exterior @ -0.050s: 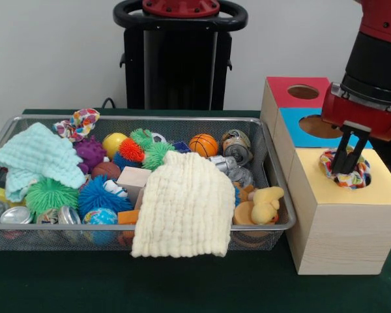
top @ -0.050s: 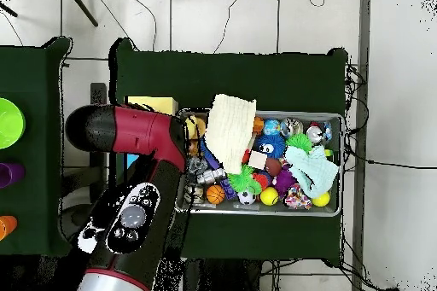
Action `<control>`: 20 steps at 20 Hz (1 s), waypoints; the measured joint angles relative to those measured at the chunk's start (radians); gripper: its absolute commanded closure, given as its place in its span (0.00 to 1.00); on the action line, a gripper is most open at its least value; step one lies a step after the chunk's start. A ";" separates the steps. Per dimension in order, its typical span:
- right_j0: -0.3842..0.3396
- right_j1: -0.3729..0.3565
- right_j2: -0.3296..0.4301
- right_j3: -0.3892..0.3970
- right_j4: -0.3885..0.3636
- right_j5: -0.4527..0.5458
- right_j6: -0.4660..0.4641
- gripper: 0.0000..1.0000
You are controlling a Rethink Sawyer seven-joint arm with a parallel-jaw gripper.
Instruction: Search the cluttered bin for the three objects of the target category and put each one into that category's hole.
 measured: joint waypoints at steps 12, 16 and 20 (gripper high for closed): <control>0.004 0.002 0.000 0.002 0.002 -0.007 0.000 1.00; 0.007 0.003 0.000 0.005 0.003 -0.015 0.000 1.00; 0.010 0.003 0.000 0.008 0.003 -0.026 0.000 1.00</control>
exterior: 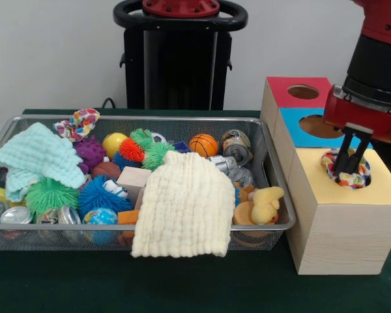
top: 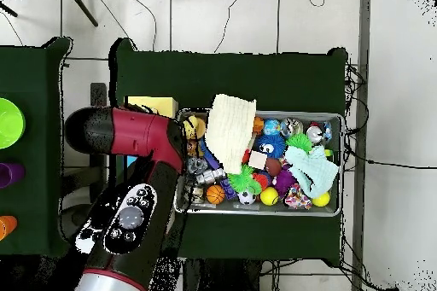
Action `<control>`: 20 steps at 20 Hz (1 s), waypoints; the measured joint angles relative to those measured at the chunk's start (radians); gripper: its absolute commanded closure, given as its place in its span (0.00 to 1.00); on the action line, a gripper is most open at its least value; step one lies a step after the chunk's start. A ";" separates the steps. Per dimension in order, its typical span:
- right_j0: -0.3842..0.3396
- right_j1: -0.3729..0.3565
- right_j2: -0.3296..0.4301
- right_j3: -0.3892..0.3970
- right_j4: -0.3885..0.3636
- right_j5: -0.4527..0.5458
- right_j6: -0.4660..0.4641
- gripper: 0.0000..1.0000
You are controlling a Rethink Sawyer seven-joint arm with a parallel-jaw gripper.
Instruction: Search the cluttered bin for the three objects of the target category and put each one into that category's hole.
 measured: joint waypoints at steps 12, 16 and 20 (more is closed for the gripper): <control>0.005 0.000 0.000 0.027 0.022 -0.043 0.000 1.00; 0.011 0.000 0.000 0.048 0.039 -0.075 0.000 1.00; 0.017 0.000 0.000 0.061 0.050 -0.102 0.000 1.00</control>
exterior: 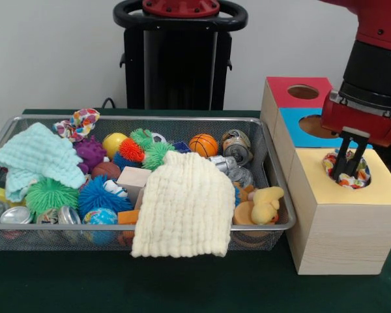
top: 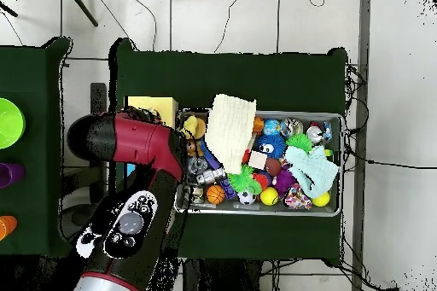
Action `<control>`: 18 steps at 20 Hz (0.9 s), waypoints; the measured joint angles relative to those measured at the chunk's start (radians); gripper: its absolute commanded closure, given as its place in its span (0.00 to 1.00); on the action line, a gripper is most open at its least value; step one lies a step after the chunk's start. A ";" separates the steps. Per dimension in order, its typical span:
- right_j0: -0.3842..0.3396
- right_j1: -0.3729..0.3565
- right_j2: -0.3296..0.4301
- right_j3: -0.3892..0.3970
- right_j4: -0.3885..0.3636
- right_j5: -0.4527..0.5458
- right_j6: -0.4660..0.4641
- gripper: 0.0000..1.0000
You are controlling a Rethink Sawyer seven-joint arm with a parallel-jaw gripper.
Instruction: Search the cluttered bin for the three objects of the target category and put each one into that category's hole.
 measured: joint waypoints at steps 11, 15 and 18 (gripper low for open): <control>0.001 0.000 0.001 0.014 0.021 -0.017 0.000 1.00; 0.003 0.000 0.003 0.033 0.032 -0.048 0.000 1.00; 0.006 0.000 0.003 0.042 0.037 -0.062 0.000 1.00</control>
